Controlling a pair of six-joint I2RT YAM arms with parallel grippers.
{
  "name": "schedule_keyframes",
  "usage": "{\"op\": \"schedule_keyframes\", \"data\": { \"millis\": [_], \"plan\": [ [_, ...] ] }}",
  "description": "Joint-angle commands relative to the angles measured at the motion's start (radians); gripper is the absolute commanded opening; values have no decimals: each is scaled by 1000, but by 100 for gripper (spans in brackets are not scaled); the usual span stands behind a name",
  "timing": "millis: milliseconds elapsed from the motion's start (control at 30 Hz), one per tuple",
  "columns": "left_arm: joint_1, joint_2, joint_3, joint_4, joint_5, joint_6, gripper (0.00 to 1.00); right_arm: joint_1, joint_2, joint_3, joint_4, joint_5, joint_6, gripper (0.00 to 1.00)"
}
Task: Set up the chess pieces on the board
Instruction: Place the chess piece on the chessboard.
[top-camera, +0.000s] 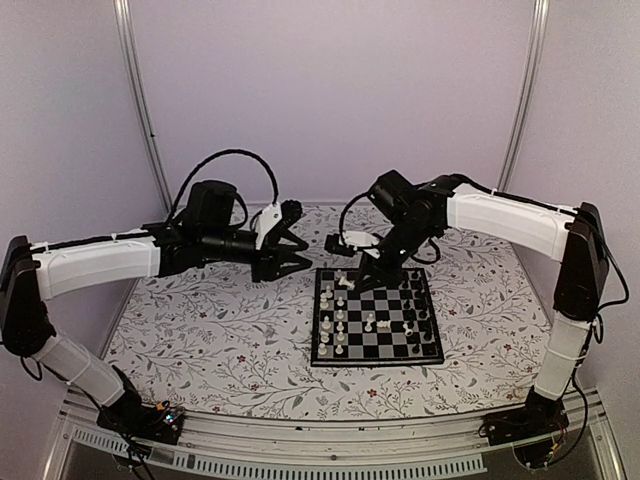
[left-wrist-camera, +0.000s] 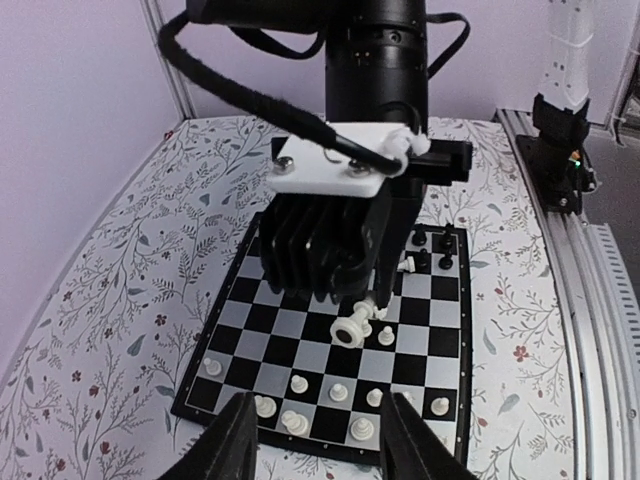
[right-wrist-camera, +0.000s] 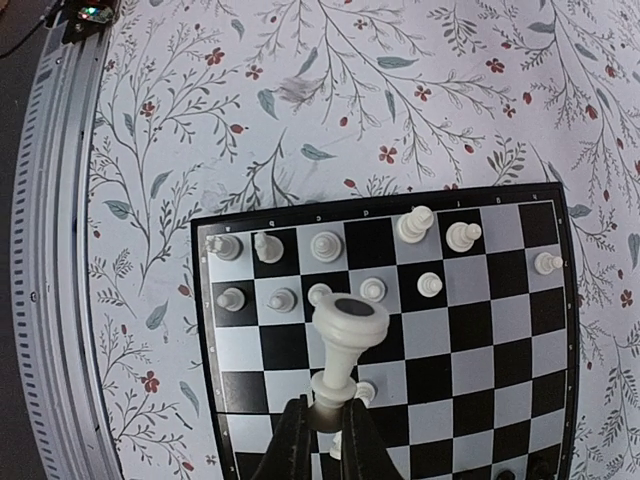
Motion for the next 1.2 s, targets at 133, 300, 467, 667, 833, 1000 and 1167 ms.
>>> {"op": "schedule_keyframes", "data": {
  "millis": [133,300,467,667,833,1000,1167],
  "plan": [
    [-6,113,6,168,258,-109,44,-5,-72,16,-47,-154,-61,9],
    [-17,166,23,191,333,-153,48,-4,-75,24,-52,-160,-66,10],
    [-26,202,33,206,360,-187,48,-1,-74,37,-48,-169,-66,10],
    [-37,246,55,235,410,-231,46,11,-57,61,-51,-175,-65,10],
    [-42,279,75,228,432,-249,39,22,-51,71,-52,-176,-64,10],
    [-42,298,89,214,449,-253,28,28,-45,74,-55,-171,-65,10],
    [-42,324,117,177,481,-255,18,30,-42,80,-56,-170,-67,10]
  ]
}}
